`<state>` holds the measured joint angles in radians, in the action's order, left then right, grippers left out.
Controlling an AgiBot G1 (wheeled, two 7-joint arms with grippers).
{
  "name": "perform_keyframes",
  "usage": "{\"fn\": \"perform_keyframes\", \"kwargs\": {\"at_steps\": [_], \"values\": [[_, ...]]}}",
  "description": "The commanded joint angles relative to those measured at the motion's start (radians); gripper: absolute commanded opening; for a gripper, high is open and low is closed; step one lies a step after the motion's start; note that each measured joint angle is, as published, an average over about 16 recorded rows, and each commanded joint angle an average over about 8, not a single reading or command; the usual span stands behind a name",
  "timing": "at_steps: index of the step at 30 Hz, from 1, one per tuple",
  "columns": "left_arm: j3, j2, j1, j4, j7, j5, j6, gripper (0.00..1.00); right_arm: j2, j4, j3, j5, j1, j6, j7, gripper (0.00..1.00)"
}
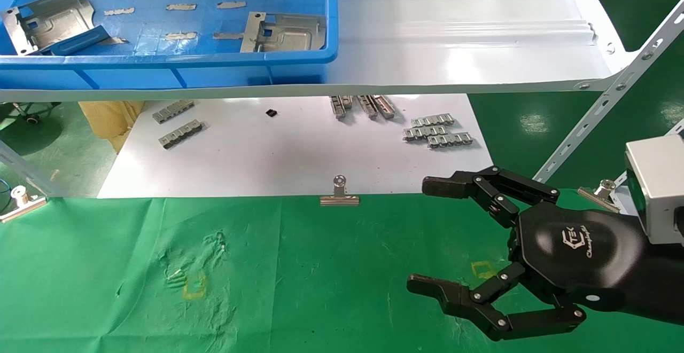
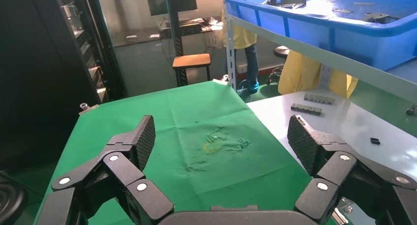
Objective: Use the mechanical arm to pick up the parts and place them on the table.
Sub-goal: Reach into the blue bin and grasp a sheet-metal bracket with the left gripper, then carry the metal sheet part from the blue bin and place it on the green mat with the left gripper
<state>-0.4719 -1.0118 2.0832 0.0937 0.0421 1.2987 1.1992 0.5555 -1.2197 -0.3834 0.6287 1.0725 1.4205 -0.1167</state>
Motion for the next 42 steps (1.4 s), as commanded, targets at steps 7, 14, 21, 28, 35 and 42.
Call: {"fn": "perform_keyframes", "kwargs": {"at_steps": [7,14,21,28,35,42], "values": [[0.008,0.078,-0.048,0.109,0.075,-0.070,0.394,0.00,0.000,0.000,0.000,0.000,0.000,0.000,0.000,1.00],[-0.059,0.180,-0.191,0.387,0.078,-0.209,0.409,0.00,0.000,0.000,0.000,0.000,0.000,0.000,0.000,1.00],[-0.172,0.310,-0.325,0.626,0.107,-0.336,0.396,0.00,0.000,0.000,0.000,0.000,0.000,0.000,0.000,1.00],[-0.270,0.330,-0.371,0.595,0.273,-0.281,0.379,0.00,0.000,0.000,0.000,0.000,0.000,0.000,0.000,1.00],[-0.345,0.284,-0.403,0.458,0.478,-0.202,0.378,0.00,0.000,0.000,0.000,0.000,0.000,0.000,0.000,1.00],[-0.404,0.233,-0.407,0.320,0.635,-0.143,0.370,0.00,0.000,0.000,0.000,0.000,0.000,0.000,0.000,1.00]]}}
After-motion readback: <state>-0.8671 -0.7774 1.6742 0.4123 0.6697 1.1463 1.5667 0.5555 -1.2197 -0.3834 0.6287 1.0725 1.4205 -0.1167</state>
